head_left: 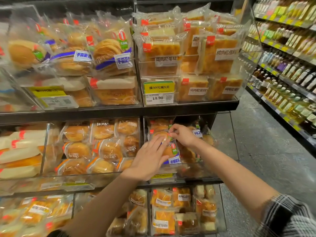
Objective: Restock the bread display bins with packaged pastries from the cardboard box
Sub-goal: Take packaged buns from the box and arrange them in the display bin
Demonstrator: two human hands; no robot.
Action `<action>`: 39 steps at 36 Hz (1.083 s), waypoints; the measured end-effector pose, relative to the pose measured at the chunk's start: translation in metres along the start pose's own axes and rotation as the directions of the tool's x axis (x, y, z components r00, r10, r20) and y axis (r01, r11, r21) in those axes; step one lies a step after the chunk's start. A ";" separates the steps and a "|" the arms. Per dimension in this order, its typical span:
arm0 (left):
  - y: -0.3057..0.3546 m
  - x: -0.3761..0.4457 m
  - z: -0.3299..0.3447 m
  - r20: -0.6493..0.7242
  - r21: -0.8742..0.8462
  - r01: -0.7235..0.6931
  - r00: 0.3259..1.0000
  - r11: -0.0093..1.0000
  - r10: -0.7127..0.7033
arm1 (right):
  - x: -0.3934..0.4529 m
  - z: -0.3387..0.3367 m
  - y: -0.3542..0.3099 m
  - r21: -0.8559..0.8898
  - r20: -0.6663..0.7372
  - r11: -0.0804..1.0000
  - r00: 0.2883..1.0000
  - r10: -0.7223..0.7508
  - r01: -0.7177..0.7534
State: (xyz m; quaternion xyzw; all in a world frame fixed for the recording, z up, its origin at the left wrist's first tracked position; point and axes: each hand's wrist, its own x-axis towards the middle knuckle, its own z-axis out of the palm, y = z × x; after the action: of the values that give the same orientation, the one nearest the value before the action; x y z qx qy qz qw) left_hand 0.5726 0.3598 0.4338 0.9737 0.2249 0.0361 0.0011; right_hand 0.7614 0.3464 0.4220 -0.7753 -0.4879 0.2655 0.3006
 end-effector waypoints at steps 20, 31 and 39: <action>0.020 0.052 -0.013 0.551 0.116 0.116 0.818 0.986 -0.161 | 0.006 -0.013 -0.012 -0.163 -0.110 0.986 0.992 -0.062 0.044; 0.015 0.029 0.000 0.411 -0.002 0.157 0.900 0.988 -0.142 | -0.027 -0.016 0.048 -0.323 -0.212 0.933 0.973 0.091 -0.157; 0.017 0.022 0.002 0.310 0.007 0.140 0.941 0.990 -0.135 | -0.022 -0.011 0.046 -0.421 -0.354 0.903 0.932 -0.080 -0.083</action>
State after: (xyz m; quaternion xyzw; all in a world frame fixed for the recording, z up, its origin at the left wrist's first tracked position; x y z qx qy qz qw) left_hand 0.5997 0.3545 0.4332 0.9491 0.2892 -0.1154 0.0463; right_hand 0.7881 0.3081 0.3991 -0.8582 -0.4696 0.0040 0.2074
